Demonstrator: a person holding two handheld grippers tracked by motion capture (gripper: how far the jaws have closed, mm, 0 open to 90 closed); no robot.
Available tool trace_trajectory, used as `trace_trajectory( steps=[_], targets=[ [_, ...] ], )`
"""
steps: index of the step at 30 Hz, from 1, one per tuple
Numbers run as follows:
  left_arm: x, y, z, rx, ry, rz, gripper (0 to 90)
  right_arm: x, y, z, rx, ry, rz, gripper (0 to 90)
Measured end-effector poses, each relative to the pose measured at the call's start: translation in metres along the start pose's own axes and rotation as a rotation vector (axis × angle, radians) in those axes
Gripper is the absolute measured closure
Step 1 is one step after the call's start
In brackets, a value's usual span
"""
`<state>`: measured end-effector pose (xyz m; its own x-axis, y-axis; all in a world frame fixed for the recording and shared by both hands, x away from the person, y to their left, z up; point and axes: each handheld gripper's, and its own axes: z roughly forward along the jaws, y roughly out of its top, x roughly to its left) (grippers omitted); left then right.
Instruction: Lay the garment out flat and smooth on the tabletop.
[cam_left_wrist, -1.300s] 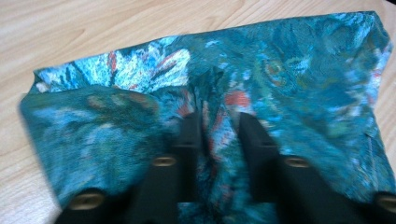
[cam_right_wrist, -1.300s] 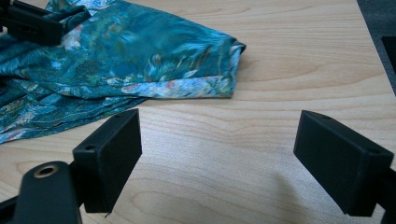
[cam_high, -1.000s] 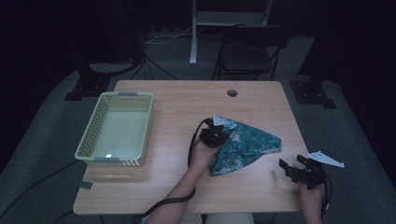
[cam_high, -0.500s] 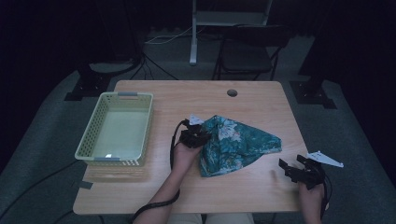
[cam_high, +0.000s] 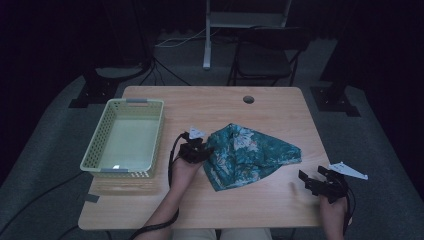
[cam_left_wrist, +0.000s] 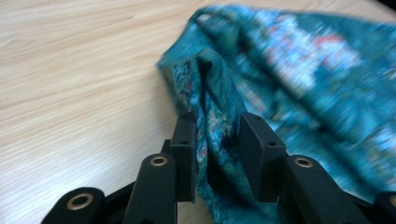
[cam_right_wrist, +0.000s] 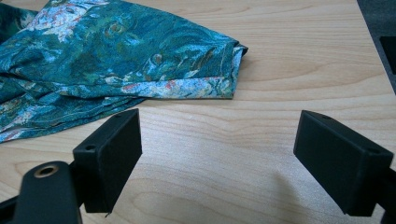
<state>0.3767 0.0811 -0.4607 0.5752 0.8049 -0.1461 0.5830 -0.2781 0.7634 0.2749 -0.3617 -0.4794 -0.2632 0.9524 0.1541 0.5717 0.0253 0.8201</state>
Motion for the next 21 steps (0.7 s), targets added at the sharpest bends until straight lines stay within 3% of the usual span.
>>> trace_trajectory(
  steps=[3,8,16,18,21],
  targets=[
    [0.008,-0.007,-0.005,0.006,0.035,-0.027,59.2,0.001,0.000,0.000,0.002,-0.002,-0.002,14.5],
    [0.016,-0.017,-0.014,-0.009,0.101,-0.057,55.1,0.001,0.000,0.000,0.003,-0.009,-0.009,14.5],
    [0.018,-0.029,-0.023,-0.032,0.079,-0.074,54.9,0.002,0.000,0.001,0.013,0.012,-0.017,14.5],
    [0.012,-0.031,-0.031,-0.048,0.120,-0.046,45.8,0.002,0.001,0.002,0.025,0.037,-0.019,14.5],
    [0.006,-0.033,-0.041,-0.072,0.080,-0.052,38.5,0.000,0.002,0.004,0.036,0.067,-0.009,17.8]
  ],
)
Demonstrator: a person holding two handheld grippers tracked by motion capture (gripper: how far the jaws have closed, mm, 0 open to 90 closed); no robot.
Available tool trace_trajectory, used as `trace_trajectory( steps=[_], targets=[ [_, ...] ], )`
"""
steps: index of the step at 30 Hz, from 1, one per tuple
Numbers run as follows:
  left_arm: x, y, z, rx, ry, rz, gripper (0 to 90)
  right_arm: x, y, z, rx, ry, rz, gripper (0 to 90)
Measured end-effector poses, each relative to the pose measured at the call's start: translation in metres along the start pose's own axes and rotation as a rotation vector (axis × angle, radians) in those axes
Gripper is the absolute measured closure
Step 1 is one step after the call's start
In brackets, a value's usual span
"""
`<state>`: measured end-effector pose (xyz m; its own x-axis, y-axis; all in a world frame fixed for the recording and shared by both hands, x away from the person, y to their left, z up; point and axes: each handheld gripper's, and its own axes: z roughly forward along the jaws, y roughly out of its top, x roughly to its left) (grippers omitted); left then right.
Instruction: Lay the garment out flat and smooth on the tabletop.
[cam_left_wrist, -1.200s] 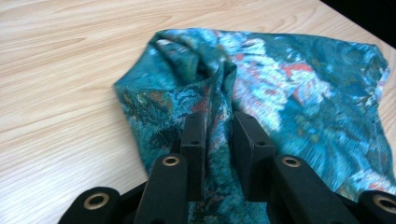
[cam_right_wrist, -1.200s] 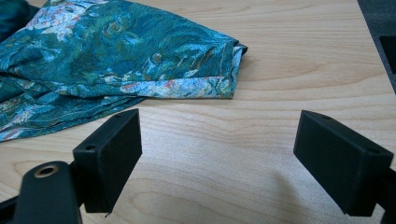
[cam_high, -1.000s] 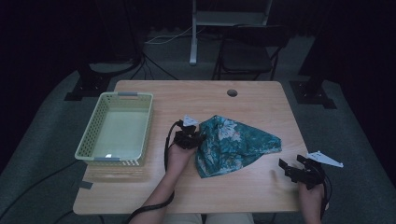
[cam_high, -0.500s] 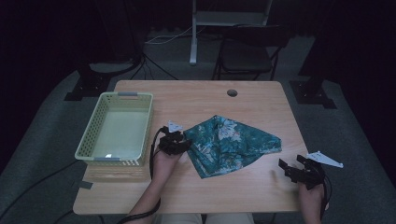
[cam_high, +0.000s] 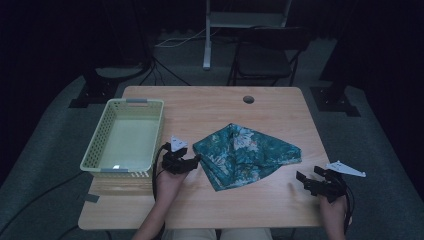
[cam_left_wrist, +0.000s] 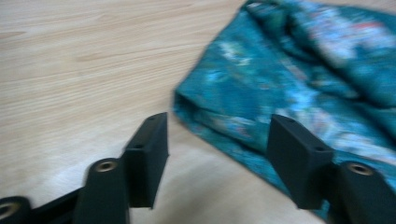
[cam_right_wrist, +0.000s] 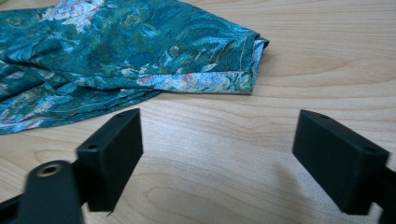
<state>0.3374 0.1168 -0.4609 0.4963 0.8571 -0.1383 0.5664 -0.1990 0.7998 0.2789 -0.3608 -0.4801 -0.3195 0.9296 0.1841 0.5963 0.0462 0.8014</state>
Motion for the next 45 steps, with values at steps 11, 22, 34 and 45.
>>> trace_trajectory(
  steps=[11,22,34,45],
  targets=[
    [-0.055,0.009,-0.001,0.056,-0.210,0.088,31.0,0.028,0.031,0.001,-0.076,0.217,-0.058,16.7],
    [-0.103,0.008,0.025,0.171,-0.241,0.231,31.0,0.106,0.065,0.062,0.111,0.319,-0.412,29.8],
    [-0.102,0.000,0.037,0.261,-0.207,0.371,44.3,0.122,0.063,0.099,0.233,0.251,-0.527,51.9],
    [-0.085,-0.002,0.030,0.243,-0.207,0.386,84.1,0.119,0.060,0.086,0.235,0.278,-0.538,87.2]
  ],
)
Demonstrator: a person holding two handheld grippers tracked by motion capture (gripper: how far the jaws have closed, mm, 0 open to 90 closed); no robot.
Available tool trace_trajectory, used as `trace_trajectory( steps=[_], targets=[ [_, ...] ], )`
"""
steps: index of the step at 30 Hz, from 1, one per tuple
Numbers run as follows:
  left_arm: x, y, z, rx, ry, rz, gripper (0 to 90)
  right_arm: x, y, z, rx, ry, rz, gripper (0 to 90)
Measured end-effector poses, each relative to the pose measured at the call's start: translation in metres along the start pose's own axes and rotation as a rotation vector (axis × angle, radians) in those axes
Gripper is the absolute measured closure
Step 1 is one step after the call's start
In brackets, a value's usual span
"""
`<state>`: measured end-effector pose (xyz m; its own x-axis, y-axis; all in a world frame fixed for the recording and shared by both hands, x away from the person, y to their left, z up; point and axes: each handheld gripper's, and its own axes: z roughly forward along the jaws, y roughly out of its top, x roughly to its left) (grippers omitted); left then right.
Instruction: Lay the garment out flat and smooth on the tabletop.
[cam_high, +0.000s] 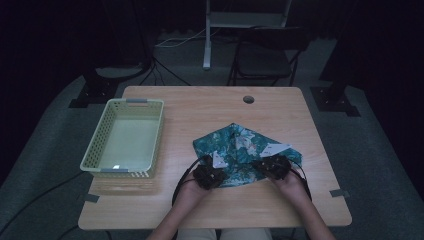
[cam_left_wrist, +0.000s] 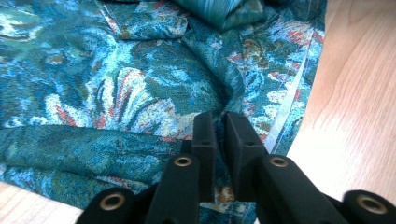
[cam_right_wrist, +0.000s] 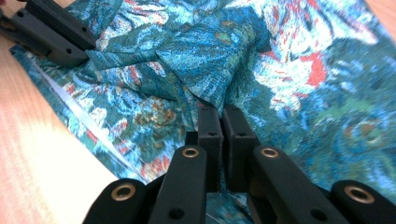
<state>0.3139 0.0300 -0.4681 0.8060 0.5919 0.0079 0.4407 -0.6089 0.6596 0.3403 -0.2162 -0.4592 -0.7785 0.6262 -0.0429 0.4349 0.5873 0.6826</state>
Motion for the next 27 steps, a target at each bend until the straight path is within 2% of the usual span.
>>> trace_trajectory(
  steps=[4,9,12,16,25,27],
  targets=[
    [0.004,-0.005,-0.004,-0.006,-0.020,-0.021,87.3,-0.001,-0.002,-0.014,-0.036,-0.010,0.016,87.3],
    [0.009,-0.013,-0.012,0.003,-0.024,-0.026,88.3,-0.016,-0.007,-0.035,-0.072,-0.043,0.065,87.4],
    [0.015,-0.019,-0.017,0.006,-0.069,-0.042,88.4,-0.027,-0.012,-0.047,-0.088,-0.073,0.103,87.4],
    [0.022,-0.025,-0.023,0.014,-0.048,-0.056,88.5,-0.044,-0.020,-0.057,-0.100,-0.096,0.160,87.4],
    [0.033,-0.041,-0.041,0.018,-0.014,-0.082,88.5,-0.081,-0.038,-0.060,-0.032,-0.170,0.264,87.6],
    [0.035,-0.043,-0.044,0.017,-0.011,-0.085,88.6,-0.089,-0.044,-0.060,-0.030,-0.169,0.296,87.6]
  ],
)
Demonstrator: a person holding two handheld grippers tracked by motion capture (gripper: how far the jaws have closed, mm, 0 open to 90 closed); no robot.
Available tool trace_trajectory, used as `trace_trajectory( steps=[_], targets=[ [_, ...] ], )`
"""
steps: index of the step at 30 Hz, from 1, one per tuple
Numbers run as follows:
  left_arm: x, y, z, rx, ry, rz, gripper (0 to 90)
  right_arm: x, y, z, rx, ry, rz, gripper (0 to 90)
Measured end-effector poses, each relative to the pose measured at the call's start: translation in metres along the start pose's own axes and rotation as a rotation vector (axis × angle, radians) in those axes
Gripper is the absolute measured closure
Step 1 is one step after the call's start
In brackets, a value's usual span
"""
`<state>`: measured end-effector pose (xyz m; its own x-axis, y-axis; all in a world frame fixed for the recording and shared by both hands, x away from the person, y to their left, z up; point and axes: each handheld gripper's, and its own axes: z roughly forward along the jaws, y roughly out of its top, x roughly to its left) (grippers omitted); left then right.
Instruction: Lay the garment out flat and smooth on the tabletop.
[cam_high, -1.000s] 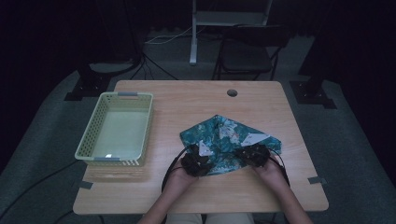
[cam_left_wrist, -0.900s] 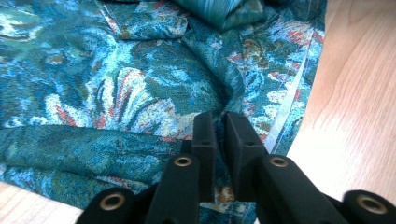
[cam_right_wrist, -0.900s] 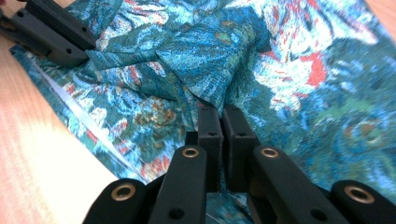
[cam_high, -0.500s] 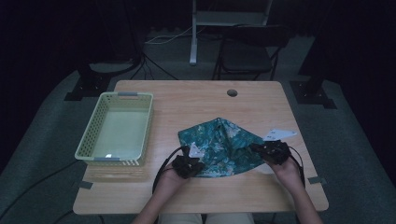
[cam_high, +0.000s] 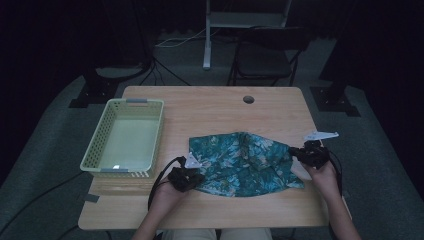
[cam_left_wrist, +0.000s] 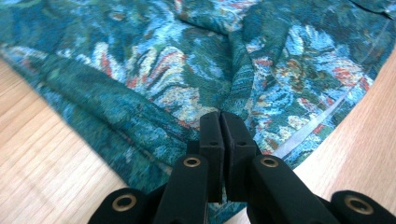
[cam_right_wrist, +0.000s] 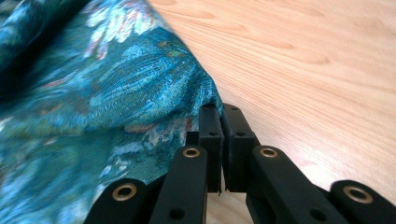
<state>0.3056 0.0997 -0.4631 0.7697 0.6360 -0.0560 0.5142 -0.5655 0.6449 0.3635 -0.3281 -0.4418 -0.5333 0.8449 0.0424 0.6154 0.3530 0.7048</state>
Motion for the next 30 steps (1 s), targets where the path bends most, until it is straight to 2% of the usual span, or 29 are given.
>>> trace_trajectory(
  steps=[4,8,11,18,20,24,26,28,29,30],
  targets=[
    [0.004,-0.003,-0.005,0.002,0.012,-0.009,88.6,-0.015,-0.007,0.005,0.020,-0.022,0.056,87.6],
    [0.008,-0.006,-0.008,0.005,0.023,-0.022,88.6,-0.028,-0.014,0.008,0.051,-0.048,0.084,87.5],
    [0.011,-0.009,-0.010,0.007,0.009,-0.033,88.5,-0.036,-0.020,0.008,0.068,-0.051,0.104,87.5],
    [0.009,-0.011,-0.008,0.007,-0.003,-0.032,88.5,-0.043,-0.023,0.008,0.093,-0.083,0.089,87.4],
    [0.008,-0.012,-0.008,0.004,-0.006,-0.035,88.5,-0.044,-0.024,0.009,0.094,-0.079,0.092,87.4],
    [0.006,-0.013,-0.008,0.006,-0.037,-0.034,88.6,-0.049,-0.024,0.009,0.089,-0.074,0.107,87.1],
    [0.003,-0.013,-0.008,0.011,-0.042,-0.024,88.5,-0.049,-0.023,0.009,0.097,-0.078,0.104,82.5],
    [0.001,-0.013,-0.009,0.011,-0.044,-0.022,88.0,-0.050,-0.023,0.006,0.108,-0.092,0.099,70.8],
    [0.000,-0.013,-0.011,0.000,-0.035,-0.029,84.4,-0.050,-0.023,0.004,0.104,-0.090,0.099,64.4],
    [-0.001,-0.012,-0.013,-0.015,-0.029,-0.044,76.0,-0.051,-0.023,0.001,0.093,-0.088,0.093,61.4]
  ],
)
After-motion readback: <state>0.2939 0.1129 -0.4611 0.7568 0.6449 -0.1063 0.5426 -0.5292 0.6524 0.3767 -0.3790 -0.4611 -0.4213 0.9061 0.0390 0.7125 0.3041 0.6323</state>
